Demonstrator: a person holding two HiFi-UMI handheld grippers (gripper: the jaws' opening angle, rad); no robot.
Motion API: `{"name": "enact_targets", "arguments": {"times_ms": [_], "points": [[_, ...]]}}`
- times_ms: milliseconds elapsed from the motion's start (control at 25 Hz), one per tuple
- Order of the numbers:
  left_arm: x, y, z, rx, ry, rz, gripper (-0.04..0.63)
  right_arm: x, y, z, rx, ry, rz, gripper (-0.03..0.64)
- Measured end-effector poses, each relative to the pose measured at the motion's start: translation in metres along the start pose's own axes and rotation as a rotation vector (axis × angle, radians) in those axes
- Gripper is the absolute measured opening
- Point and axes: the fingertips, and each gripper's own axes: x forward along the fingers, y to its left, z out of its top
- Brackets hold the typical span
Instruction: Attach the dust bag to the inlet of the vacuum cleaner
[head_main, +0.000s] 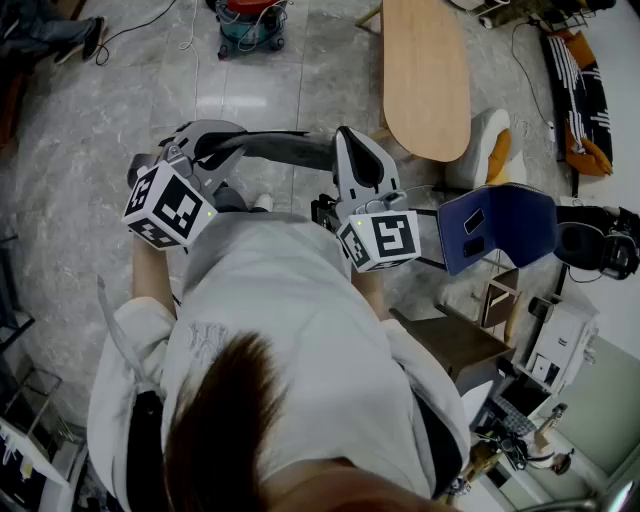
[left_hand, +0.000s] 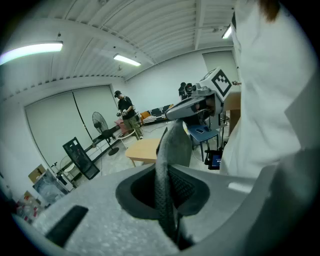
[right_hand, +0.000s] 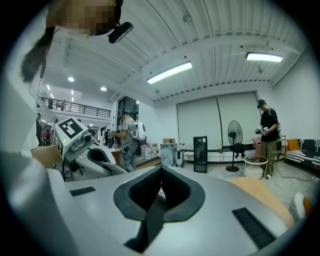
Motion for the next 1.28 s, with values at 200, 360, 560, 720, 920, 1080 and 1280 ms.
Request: {"name": "enact_targets", "arguments": {"times_ms": [200,360,560,720,920,1080,1280], "points": [[0.006,0.002,0.001,0.007,-0.002,0.006,0.031,0.001,-0.006,-0.002,0.004,-0.006,-0.004,0.002],[0.009,0.005,0.001,0.012,0.0,0.014,0.031,0.003,-0.009,-0.002,0.016,-0.016,0.004,0.003],[0.009,0.006,0.01,0.018,0.003,0.013,0.031,0.001,-0.009,0.005,0.017,-0.02,0.015,0.003],[0.013,0.006,0.009,0.02,0.002,0.01,0.031,0.002,-0.01,0.002,0.008,-0.017,0.016,0.003],[0.012,0.005,0.001,0.004,-0.001,-0.001,0.031,0.005,-0.007,0.003,0.006,-0.023,0.017,0.003],[0.014,0.016,-0.006,-0.004,-0.003,-0.006,0.031,0.016,-0.006,0.001,0.009,-0.005,0.014,0.003],[0.024,0.043,-0.023,-0.014,-0.008,-0.018,0.031,0.047,-0.008,-0.003,0.011,0.017,0.009,0.003]]}}
